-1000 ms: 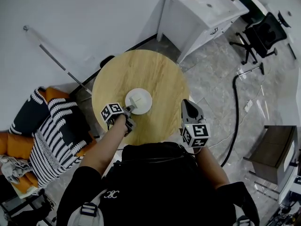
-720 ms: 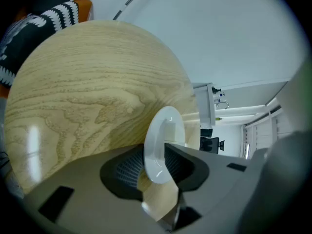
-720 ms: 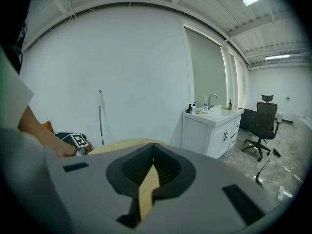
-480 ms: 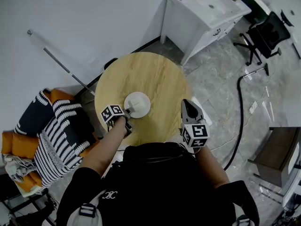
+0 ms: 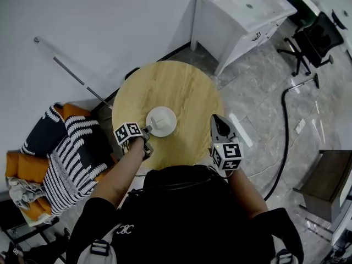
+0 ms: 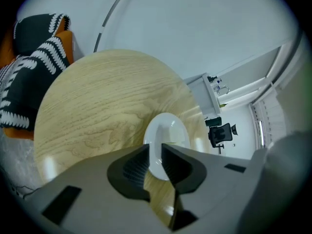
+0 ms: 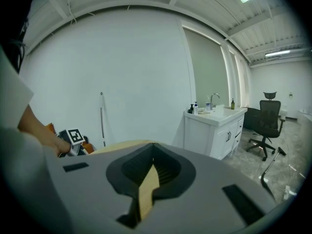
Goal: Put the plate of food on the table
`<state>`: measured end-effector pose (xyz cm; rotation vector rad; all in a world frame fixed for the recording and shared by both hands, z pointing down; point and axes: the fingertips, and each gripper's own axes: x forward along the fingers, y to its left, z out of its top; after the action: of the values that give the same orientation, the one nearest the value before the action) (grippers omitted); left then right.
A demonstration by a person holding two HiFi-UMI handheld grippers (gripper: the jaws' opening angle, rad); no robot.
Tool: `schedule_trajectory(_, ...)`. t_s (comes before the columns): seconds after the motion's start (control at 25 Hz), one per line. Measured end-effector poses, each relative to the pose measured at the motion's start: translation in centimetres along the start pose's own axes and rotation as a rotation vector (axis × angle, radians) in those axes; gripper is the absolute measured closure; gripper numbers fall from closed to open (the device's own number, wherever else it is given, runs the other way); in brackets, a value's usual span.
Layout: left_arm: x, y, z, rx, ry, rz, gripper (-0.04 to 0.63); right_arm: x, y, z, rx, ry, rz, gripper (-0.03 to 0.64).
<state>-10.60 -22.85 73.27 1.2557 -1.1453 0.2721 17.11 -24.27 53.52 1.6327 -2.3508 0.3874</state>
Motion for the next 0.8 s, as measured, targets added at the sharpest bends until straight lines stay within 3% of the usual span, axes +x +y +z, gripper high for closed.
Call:
schedule_trajectory(0.08,-0.9,-0.1,0.4,0.030,-0.045,-0.007,0.580,0.3,0.3,0.2,-0.009,0.000,0.025,0.609)
schedule_trajectory(0.2,-2.1,-0.3,1.0,0.100,-0.111,-0.039,0.588,1.1,1.7,0.5,-0.030,-0.005,0.068,0.609)
schedule_trajectory(0.48,-5.4,-3.4,1.9,0.324,-0.242,-0.193,0.588,3.2,5.0,1.1,-0.079,-0.005,0.165,0.609)
schedule_trajectory(0.8,-12.5,-9.5,3.6,0.741,-0.498,-0.325,0.588,4.4,8.8,1.9,-0.147,-0.018,0.246,0.609)
